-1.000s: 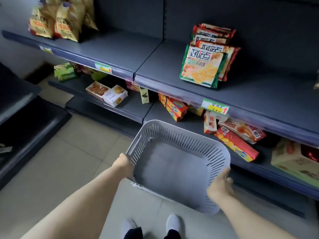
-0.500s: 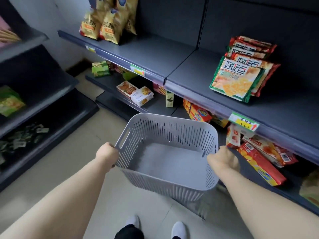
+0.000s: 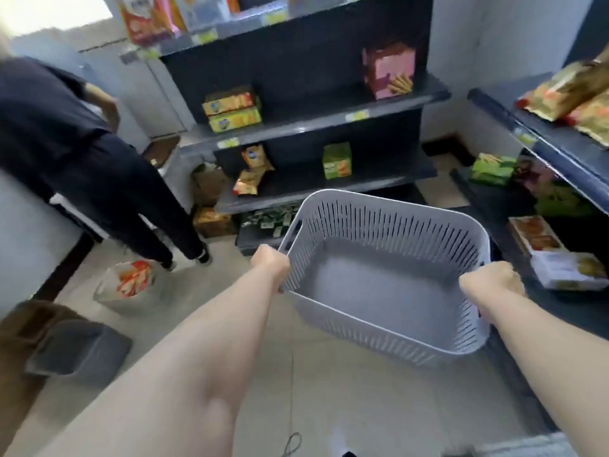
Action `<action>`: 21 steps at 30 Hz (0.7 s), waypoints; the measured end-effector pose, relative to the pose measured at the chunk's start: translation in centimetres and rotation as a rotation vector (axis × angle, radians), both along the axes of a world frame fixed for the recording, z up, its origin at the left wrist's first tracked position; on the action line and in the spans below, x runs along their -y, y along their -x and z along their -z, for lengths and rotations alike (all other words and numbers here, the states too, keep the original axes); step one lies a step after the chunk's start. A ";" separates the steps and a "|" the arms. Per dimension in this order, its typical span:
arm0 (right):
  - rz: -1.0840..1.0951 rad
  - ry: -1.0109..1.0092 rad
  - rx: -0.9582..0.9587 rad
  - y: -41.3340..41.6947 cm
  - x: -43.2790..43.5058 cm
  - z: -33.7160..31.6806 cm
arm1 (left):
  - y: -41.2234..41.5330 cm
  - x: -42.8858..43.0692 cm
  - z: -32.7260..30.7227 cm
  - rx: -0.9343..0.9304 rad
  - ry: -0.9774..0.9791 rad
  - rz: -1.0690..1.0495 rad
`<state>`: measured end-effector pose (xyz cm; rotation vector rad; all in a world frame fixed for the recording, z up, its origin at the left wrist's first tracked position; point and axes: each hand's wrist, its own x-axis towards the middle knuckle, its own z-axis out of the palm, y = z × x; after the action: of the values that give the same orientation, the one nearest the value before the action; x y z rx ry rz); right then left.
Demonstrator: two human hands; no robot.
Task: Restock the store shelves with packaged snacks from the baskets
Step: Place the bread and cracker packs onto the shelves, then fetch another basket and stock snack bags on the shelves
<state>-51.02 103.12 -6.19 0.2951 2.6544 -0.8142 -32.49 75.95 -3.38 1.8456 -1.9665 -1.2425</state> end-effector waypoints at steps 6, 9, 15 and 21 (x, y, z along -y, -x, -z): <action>-0.336 0.088 0.103 -0.2 17.7 -1.3 | -7.0 10.8 -2.5 0.068 0.066 -0.262; -0.454 0.071 0.163 -0.5 24.3 -1.4 | -9.6 14.5 -3.0 0.099 0.126 -0.308; -0.848 0.095 0.182 -0.6 33.2 -3.6 | -12.5 17.9 -4.6 0.217 0.170 -0.564; -1.174 0.092 0.160 -0.4 40.9 -6.7 | -14.5 19.2 -6.1 0.178 0.201 -0.858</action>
<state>-50.63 62.18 0.47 -1.0672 2.0650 -0.4461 -17.95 56.75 2.74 2.3341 -1.0471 -0.6043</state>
